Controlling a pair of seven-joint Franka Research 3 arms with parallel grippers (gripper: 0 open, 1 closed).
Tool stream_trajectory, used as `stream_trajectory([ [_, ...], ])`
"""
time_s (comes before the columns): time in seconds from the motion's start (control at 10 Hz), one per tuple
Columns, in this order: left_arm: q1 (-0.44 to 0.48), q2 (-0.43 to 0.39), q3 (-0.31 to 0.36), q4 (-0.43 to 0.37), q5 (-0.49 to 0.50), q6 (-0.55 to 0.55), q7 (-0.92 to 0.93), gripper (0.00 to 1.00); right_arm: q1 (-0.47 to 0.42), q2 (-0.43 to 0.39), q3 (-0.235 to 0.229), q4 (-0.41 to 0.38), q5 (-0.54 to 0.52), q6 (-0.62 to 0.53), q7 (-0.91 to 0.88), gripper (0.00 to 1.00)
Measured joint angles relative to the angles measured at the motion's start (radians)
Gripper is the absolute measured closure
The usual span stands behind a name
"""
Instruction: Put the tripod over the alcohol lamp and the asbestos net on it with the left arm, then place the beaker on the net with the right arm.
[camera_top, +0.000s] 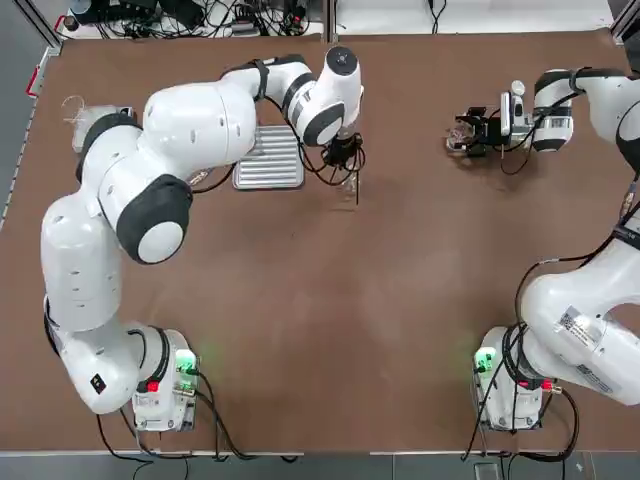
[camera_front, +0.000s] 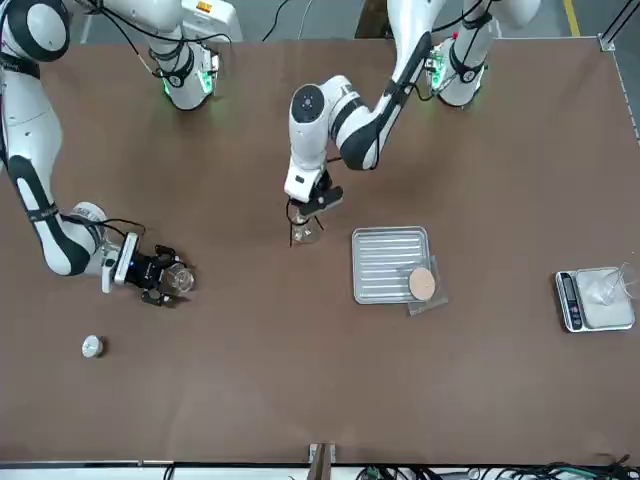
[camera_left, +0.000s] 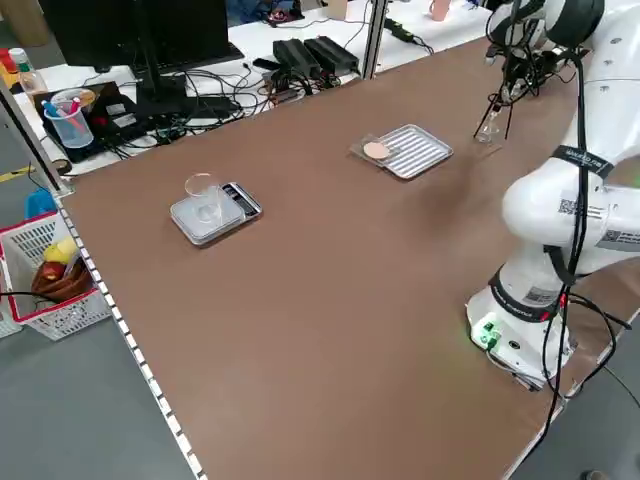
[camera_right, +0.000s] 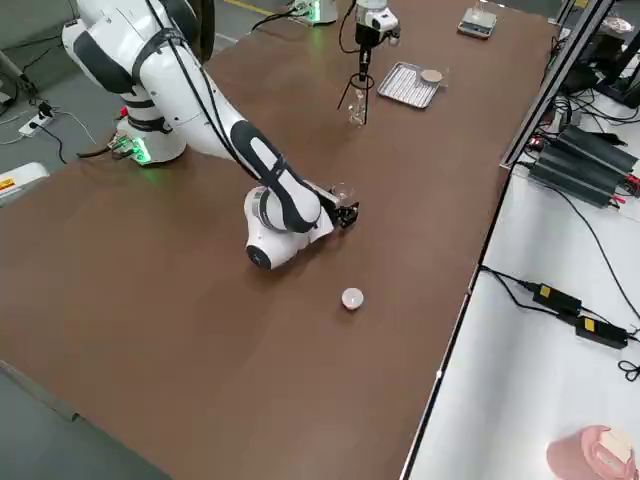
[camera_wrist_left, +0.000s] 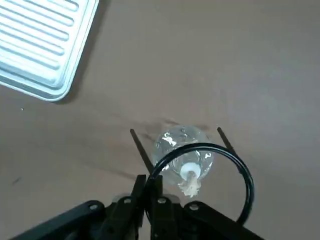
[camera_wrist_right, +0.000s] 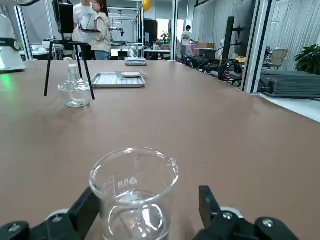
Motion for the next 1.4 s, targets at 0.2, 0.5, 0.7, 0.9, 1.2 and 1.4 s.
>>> stream_trajectory([
  [0.2, 0.001, 0.011, 0.001, 0.000, 0.000, 0.013, 0.000, 0.92, 0.000, 0.000, 0.000, 0.000, 0.000, 0.000, 0.000, 0.11],
  [0.5, 0.001, 0.012, 0.001, 0.003, 0.000, 0.019, 0.000, 0.92, 0.000, 0.000, 0.000, 0.000, 0.000, 0.000, 0.000, 0.11],
  [0.7, 0.001, 0.015, 0.001, 0.003, 0.000, 0.041, 0.000, 0.92, 0.000, 0.000, 0.000, 0.000, 0.000, 0.000, 0.000, 0.11],
  [0.9, 0.001, 0.024, 0.001, 0.003, 0.001, 0.047, 0.000, 0.92, 0.000, 0.000, 0.000, 0.000, 0.000, 0.000, 0.000, 0.11],
  [1.2, 0.000, 0.030, 0.001, 0.003, 0.012, 0.049, 0.000, 0.92, 0.000, 0.000, 0.000, 0.000, 0.000, 0.000, 0.000, 0.11],
  [1.4, 0.000, 0.030, 0.001, 0.003, 0.013, 0.049, 0.000, 0.89, 0.000, 0.000, 0.000, 0.000, 0.000, 0.000, 0.000, 0.11],
])
